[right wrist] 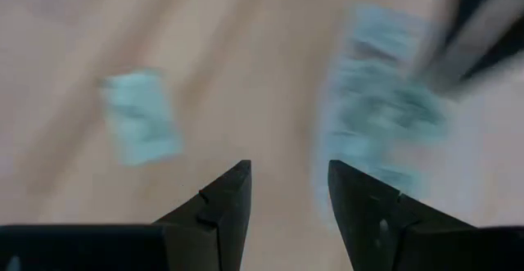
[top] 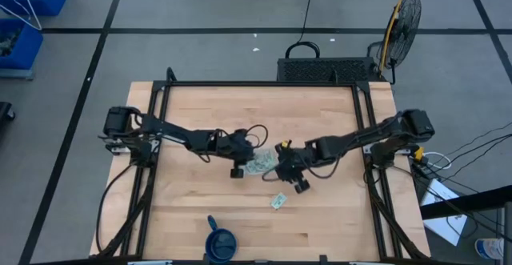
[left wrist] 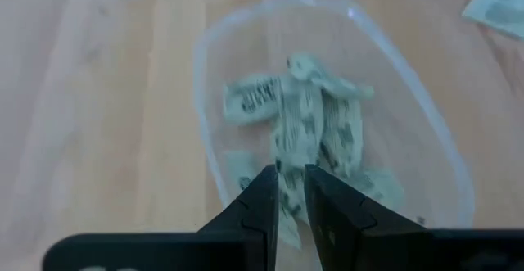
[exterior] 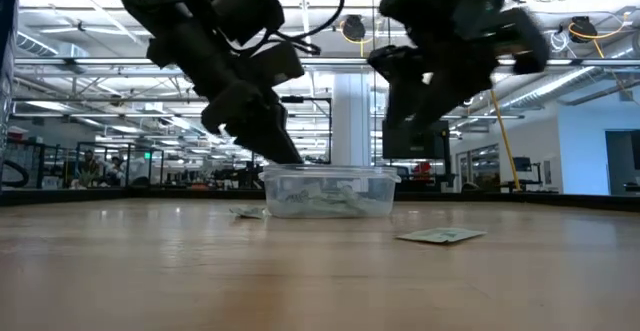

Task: Pick and place Stevia / Truvia into bins
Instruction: Put the stevia packet into the transparent container

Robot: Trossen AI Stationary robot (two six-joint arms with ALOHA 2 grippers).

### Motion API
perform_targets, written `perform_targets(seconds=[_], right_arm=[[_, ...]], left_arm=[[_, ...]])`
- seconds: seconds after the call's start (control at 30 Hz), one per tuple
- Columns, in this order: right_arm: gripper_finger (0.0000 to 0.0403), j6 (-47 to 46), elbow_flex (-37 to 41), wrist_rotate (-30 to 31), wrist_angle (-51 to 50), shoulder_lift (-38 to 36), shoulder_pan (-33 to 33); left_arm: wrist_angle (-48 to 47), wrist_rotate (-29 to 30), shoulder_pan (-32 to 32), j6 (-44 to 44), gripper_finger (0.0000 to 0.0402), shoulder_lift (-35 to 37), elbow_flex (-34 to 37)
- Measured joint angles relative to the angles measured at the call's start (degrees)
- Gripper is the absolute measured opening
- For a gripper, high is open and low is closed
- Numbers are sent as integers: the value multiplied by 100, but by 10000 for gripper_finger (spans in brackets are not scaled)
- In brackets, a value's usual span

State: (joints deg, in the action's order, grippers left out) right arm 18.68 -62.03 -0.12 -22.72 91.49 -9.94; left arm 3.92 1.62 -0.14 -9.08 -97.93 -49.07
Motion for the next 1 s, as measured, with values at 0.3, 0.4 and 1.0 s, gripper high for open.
perform_targets(seconds=[0.3,0.4,1.0], right_arm=[[155,-63,890,-745,1900,1,-908],[155,-389,1218,-741,2583,51,-978],[155,-776,1470,-833,3524,1306,-753]], left_arm=[[-29,191,7,-399,87,435,-316],[-540,232,17,-461,88,745,-486],[-2040,1414,22,-408,88,2665,-886]])
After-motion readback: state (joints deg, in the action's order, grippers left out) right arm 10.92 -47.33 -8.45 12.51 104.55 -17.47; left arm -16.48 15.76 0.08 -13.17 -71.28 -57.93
